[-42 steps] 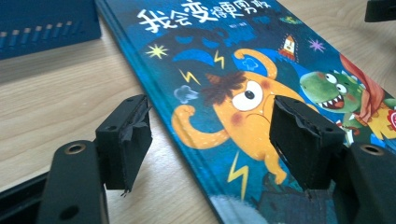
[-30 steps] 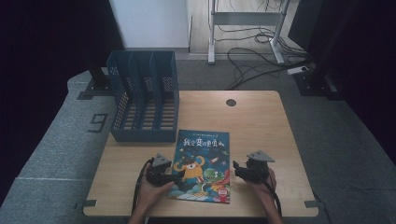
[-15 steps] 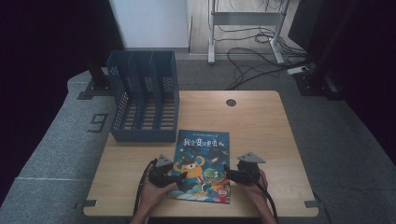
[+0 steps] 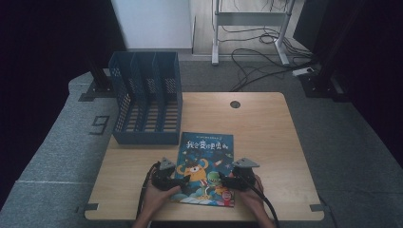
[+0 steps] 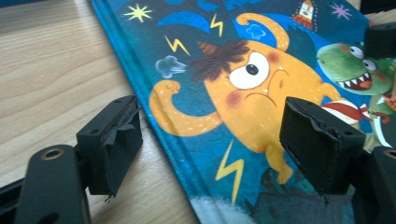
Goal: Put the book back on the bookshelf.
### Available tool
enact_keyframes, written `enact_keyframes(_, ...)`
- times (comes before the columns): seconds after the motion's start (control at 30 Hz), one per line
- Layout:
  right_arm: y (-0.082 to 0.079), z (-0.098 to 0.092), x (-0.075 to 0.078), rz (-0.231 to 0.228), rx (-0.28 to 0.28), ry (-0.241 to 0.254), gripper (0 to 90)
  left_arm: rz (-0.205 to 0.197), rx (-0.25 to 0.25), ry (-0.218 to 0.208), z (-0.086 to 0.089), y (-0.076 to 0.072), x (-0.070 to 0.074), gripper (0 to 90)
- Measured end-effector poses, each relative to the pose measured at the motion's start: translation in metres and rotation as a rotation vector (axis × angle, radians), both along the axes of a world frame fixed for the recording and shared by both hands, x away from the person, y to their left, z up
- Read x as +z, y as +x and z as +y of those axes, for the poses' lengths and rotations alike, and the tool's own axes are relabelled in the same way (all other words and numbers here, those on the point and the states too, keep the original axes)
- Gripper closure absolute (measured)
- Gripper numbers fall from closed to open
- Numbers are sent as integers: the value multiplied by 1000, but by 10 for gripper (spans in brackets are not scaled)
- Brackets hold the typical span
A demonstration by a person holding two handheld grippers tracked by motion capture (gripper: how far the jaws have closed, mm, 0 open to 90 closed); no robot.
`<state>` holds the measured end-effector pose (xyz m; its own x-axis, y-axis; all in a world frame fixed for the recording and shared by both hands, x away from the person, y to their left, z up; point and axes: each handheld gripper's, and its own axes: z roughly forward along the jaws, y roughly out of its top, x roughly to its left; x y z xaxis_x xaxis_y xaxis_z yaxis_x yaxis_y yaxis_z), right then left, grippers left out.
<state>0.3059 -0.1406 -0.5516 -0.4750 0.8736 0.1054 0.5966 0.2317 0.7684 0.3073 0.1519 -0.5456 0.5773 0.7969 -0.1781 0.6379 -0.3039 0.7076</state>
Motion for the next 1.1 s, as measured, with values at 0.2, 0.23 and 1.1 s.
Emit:
enact_keyframes(0.2,0,3,-1,13,4,15,204,-5,-2,18,-3,-2,0,202)
enact_keyframes(0.23,0,3,-1,15,4,16,203,-5,2,17,-3,-2,0,205)
enact_keyframes(1.1,3,-7,2,64,-28,32,193,-16,-14,21,-14,-7,0,246)
